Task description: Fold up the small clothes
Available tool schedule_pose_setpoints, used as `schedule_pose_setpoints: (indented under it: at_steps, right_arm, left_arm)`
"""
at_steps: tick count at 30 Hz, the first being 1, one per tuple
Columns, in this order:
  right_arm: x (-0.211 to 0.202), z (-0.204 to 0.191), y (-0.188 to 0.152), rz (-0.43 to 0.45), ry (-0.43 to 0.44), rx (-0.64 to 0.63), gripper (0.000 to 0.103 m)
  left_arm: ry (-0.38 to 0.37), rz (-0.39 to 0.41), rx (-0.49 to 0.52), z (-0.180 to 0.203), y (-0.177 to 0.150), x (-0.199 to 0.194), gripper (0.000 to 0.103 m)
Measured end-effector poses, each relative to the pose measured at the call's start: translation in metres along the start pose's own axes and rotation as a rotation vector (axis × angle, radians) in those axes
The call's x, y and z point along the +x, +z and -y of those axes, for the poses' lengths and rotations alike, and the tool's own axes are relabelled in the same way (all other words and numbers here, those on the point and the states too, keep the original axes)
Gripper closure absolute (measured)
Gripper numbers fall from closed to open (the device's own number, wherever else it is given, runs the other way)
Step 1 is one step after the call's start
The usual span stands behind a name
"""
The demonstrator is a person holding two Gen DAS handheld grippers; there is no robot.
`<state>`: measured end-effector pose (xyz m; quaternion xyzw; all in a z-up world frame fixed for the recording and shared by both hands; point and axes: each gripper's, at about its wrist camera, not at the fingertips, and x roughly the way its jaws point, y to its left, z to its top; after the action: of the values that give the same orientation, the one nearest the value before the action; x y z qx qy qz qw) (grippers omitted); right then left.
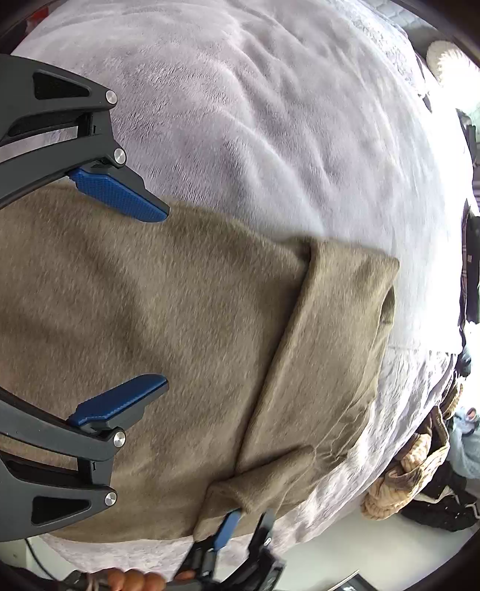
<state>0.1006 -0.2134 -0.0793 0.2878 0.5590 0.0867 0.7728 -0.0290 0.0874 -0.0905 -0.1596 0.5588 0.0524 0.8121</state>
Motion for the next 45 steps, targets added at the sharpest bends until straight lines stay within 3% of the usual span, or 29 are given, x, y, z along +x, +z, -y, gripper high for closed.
schedule_pose_setpoints:
  at_steps: [3,7,9,10,13,18,22,25,27,28,29,31,35,38,41,45]
  right_arm:
    - [-0.010,0.010,-0.006,0.020,0.017,0.042,0.047]
    - [0.009,-0.005,0.003,0.021,0.046,0.005,0.047]
    - [0.021,-0.018,0.013,0.025,0.041,-0.028,0.065]
    - [0.024,-0.024,0.014,0.025,0.030,-0.036,0.096]
    - [0.030,-0.066,0.017,0.057,0.038,-0.142,0.096]
    - [0.055,-0.166,-0.012,0.077,-0.035,-0.518,0.096]
    - [0.112,-0.215,-0.061,-0.034,-0.151,-0.791,0.096]
    - [0.136,-0.221,-0.093,-0.115,-0.224,-0.896,0.096]
    - [0.132,-0.219,-0.108,-0.128,-0.219,-0.927,0.091]
    - [0.124,-0.214,-0.113,-0.141,-0.201,-0.927,0.078]
    - [0.117,-0.209,-0.115,-0.149,-0.186,-0.917,0.056]
    - [0.095,-0.189,-0.114,-0.155,-0.157,-0.878,0.038]
    - [0.060,-0.141,-0.097,-0.155,-0.159,-0.784,0.038]
    - [0.035,-0.095,-0.078,-0.147,-0.208,-0.693,0.038]
    - [0.006,-0.049,-0.059,-0.112,-0.257,-0.594,0.038]
    - [-0.030,0.015,-0.029,-0.052,-0.258,-0.388,0.038]
  left_arm:
    - [-0.005,-0.001,-0.003,-0.003,0.004,0.006,0.018]
    - [-0.051,0.000,-0.010,-0.001,0.008,0.007,0.018]
    - [-0.065,0.015,-0.012,-0.004,0.006,0.002,0.018]
    - [-0.067,0.022,-0.014,-0.007,0.005,-0.001,0.018]
    - [-0.052,0.047,-0.028,-0.023,0.003,-0.007,0.018]
    - [-0.024,0.056,-0.095,-0.053,0.006,-0.007,0.018]
    - [-0.032,0.058,-0.113,-0.062,0.005,-0.006,0.018]
    - [-0.036,0.055,-0.108,-0.067,0.003,-0.005,0.018]
    - [-0.041,0.056,-0.103,-0.068,0.002,-0.006,0.018]
    - [-0.042,0.055,-0.101,-0.067,0.003,-0.006,0.018]
    - [-0.040,0.054,-0.098,-0.067,0.005,-0.005,0.018]
    - [-0.035,0.059,-0.089,-0.065,0.007,-0.007,0.018]
    - [-0.061,0.077,-0.059,-0.050,0.023,-0.008,0.018]
    - [-0.093,0.084,-0.023,-0.035,0.039,-0.010,0.018]
    - [-0.184,0.099,0.043,-0.009,0.067,-0.009,0.018]
    - [-0.287,0.089,0.084,0.019,0.102,0.011,0.018]
